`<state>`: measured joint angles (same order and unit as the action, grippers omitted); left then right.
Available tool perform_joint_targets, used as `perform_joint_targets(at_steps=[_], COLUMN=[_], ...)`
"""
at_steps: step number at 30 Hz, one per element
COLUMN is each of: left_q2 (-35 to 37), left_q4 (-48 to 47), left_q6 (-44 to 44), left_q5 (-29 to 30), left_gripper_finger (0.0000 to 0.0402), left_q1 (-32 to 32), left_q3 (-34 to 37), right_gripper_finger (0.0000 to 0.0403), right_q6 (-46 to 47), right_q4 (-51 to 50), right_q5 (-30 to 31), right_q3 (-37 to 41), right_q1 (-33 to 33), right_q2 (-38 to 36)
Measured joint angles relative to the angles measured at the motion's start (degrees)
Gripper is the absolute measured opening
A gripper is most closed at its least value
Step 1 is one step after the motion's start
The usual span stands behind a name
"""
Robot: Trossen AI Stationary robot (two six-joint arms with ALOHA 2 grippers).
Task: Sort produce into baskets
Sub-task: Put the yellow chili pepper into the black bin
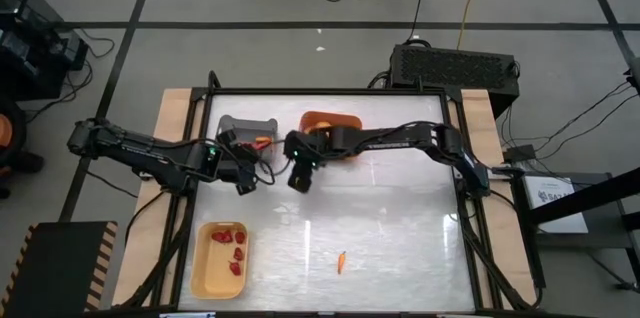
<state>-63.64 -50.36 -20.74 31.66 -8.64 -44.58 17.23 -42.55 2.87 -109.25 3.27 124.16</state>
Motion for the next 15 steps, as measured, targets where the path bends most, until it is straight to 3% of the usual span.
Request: perform_joint_targets(at_steps=[5, 15], left_q2=[0.0, 0.0], left_q4=[2.6, 8.8], left_q6=[0.0, 0.0], left_q5=[-0.5, -2.9], left_gripper_finger=[0.0150, 0.0150], left_q1=[-0.1, 0.0], left_q3=[0.0, 0.0], right_gripper_finger=[0.0167, 0.0167], right_q6=[8.1, 23.5], right_q4=[-6.8, -12.7], right_q5=[-4.6, -4.4], right_q3=[0.0, 0.0], right_q1=[-4.0, -19.6], right_q2=[-1.8, -2.8])
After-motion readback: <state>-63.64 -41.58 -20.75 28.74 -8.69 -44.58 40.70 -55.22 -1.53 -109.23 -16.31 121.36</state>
